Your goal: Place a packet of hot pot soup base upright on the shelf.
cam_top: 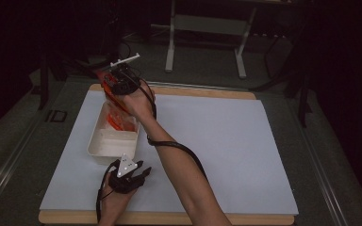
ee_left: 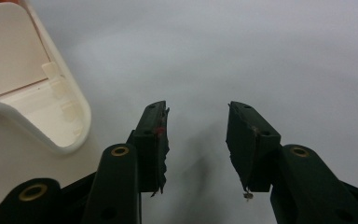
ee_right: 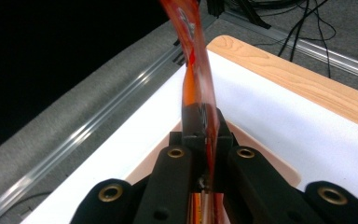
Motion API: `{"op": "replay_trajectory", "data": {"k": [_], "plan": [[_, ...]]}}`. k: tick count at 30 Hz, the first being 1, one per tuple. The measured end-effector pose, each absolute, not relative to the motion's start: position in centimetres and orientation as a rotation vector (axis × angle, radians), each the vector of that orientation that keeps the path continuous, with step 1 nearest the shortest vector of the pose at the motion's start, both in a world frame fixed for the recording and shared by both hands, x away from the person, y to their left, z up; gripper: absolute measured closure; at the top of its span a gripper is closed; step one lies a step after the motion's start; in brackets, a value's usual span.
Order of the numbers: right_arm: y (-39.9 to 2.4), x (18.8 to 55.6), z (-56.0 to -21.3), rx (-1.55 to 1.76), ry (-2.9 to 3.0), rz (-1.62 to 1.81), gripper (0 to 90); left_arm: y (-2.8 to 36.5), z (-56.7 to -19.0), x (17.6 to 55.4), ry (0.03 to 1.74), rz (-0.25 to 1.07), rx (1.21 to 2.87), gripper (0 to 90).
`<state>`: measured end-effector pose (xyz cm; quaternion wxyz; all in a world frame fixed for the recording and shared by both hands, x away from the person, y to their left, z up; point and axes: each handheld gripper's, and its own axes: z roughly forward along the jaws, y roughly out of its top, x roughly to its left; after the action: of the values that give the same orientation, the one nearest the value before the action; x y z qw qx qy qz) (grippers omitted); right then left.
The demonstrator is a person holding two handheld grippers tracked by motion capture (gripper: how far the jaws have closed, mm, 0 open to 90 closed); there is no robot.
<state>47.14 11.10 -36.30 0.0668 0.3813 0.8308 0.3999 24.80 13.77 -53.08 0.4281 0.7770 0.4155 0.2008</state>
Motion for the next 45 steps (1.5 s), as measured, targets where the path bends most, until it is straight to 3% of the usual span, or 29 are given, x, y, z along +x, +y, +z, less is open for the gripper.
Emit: {"op": "replay_trajectory", "data": {"k": [35, 40, 45], "plan": [[13.2, 45.0, -36.4, 0.946, 2.488, 1.048, 88.8, 13.9, -53.1, 24.5, 1.040, 0.507, 1.932, 58.1], [13.0, 44.7, -36.4, 0.945, 2.476, 1.012, 86.3, 14.0, -53.1, 24.5, 1.045, 0.513, 1.927, 58.1], [12.6, 44.7, -36.2, 0.949, 2.480, 1.032, 77.3, 14.0, -53.1, 24.6, 1.047, 0.514, 1.931, 58.0]]}}
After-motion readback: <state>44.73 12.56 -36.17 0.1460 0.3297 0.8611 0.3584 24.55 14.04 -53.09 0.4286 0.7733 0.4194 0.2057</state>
